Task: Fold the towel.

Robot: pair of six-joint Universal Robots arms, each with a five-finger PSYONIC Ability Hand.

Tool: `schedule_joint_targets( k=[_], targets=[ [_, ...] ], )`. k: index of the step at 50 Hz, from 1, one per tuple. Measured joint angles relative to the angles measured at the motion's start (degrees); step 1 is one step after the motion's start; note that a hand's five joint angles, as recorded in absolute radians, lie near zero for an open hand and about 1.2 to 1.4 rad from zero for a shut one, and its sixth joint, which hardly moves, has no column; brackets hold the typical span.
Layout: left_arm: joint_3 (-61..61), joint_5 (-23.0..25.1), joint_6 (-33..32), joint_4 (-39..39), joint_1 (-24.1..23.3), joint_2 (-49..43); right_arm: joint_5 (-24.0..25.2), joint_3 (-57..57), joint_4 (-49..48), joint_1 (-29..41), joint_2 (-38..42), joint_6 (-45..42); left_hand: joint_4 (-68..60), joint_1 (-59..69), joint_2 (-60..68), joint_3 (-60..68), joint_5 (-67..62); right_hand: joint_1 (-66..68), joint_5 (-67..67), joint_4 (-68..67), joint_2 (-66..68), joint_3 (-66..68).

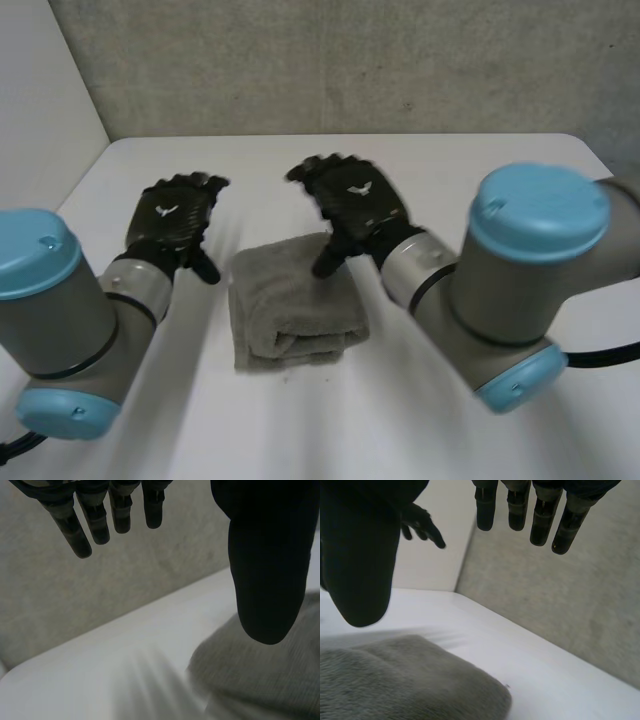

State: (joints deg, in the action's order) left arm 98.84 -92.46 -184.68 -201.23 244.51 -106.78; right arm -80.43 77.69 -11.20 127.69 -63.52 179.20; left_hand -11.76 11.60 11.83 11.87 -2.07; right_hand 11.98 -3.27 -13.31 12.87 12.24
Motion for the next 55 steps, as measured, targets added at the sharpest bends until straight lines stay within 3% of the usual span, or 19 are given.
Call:
schedule_joint_targets(
  k=[12, 20, 30, 37, 42, 48, 55],
  targets=[
    [-8.83, -0.19, 7.1, 2.82, -6.89, -8.74, 0.4, -3.8, 7.18, -4.34, 6.72, 3.14, -1.18, 1.15, 1.07, 1.04, -0.16, 0.0, 0.03, 0.0, 0.0, 0.0],
    [-10.47, -0.44, 7.65, 6.82, -6.34, -14.79, 0.81, -7.25, 10.07, -4.06, 14.97, 2.29, -1.04, 1.13, 0.98, 0.94, -0.16, 0.0, 0.05, 0.0, 0.0, 0.0],
    [-7.63, -0.3, 6.27, 8.09, -3.65, -14.97, 0.69, -9.23, 10.89, -4.21, 17.71, -0.71, -0.83, 0.95, 0.76, 0.74, -0.13, 0.0, 0.31, 0.0, 0.0, 0.0],
    [-8.55, 0.01, 5.45, 9.07, -3.2, -10.7, -0.35, -9.29, 10.81, -4.56, 11.93, -1.66, -0.43, 0.81, 0.43, 0.44, 0.03, 0.0, 0.5, 0.0, 0.0, 0.0],
    [-11.49, 0.06, 5.59, 10.68, -3.33, -3.84, -4.76, -8.7, 10.56, -5.56, 3.7, -1.55, -0.4, 0.76, 0.29, 0.39, 0.03, 0.0, 0.51, 0.0, 0.0, 0.0],
    [-15.77, 0.12, 5.69, 16.33, -1.9, 4.68, -11.91, -6.71, 10.73, -9.68, -7.03, -2.0, 0.05, 0.29, -0.08, -0.11, 0.03, 0.0, 0.51, 0.0, 0.0, 0.01],
    [-17.32, 0.55, 6.47, 22.96, 0.87, 11.74, -13.0, -1.21, 10.58, -13.31, -14.11, -3.2, 1.31, -1.03, -1.5, -1.53, 0.2, 0.0, 0.51, 0.0, 0.0, 0.0]
  ],
)
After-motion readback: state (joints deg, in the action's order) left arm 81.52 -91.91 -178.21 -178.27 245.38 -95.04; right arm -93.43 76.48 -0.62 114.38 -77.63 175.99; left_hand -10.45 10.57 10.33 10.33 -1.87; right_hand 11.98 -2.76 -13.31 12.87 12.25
